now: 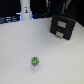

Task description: Open the kcup holder, insert the kcup into the holder, and close the kcup holder

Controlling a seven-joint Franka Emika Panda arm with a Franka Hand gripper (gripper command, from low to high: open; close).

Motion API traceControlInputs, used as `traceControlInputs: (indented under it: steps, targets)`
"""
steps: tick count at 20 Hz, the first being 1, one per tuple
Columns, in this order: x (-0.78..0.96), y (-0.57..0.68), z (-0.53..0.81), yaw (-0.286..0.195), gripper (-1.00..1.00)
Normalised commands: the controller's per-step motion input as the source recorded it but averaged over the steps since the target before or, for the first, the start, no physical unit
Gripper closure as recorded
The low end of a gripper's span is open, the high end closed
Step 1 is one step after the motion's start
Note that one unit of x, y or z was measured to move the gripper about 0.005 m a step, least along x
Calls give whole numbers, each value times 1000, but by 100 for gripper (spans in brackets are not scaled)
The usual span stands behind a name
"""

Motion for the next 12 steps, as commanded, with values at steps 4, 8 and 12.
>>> traceControlInputs:
  steps: [4,8,12]
  targets:
    - [-197,677,-138,-154,-100]
    - [-159,648,-208,-152,-100]
    - [-117,606,-238,-146,-100]
